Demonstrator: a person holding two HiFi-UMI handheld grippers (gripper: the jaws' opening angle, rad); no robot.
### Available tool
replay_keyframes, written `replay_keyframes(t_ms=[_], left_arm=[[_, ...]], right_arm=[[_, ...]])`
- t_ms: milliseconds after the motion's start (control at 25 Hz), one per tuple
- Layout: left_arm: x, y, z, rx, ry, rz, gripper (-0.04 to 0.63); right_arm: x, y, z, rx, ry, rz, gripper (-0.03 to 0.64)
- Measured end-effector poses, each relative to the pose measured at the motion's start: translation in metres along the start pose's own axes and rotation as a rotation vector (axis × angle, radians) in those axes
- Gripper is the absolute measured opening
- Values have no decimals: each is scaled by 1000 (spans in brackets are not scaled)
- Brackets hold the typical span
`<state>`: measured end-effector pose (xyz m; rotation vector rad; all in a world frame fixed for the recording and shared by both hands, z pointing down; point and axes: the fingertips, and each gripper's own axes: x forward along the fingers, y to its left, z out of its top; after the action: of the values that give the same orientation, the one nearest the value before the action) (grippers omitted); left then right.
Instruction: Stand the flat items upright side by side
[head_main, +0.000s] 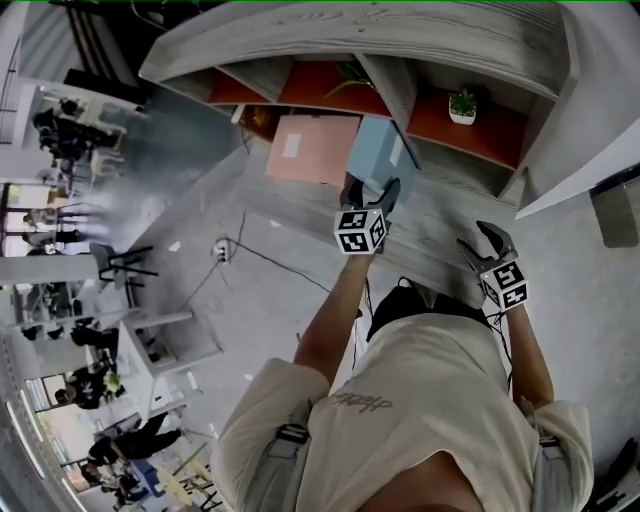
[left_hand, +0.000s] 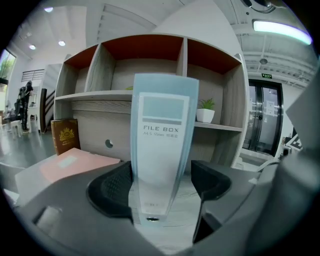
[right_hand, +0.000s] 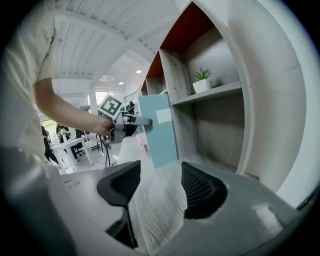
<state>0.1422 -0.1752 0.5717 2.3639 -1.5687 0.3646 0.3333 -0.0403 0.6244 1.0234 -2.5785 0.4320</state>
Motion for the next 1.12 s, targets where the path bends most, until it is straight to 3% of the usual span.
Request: replay_keyframes(t_ms=[440,760,1120], left_arm=[[-140,8,-44,-158,-1,67,365],[-189,28,-63,-241,-57,116,357],[-231,83,-94,-282,-47,103,350]], right_arm=[[15,55,10,2,-22,145,250],[40,117,11,-77,27,271,253],[78,172,32,-84,54,265,256]])
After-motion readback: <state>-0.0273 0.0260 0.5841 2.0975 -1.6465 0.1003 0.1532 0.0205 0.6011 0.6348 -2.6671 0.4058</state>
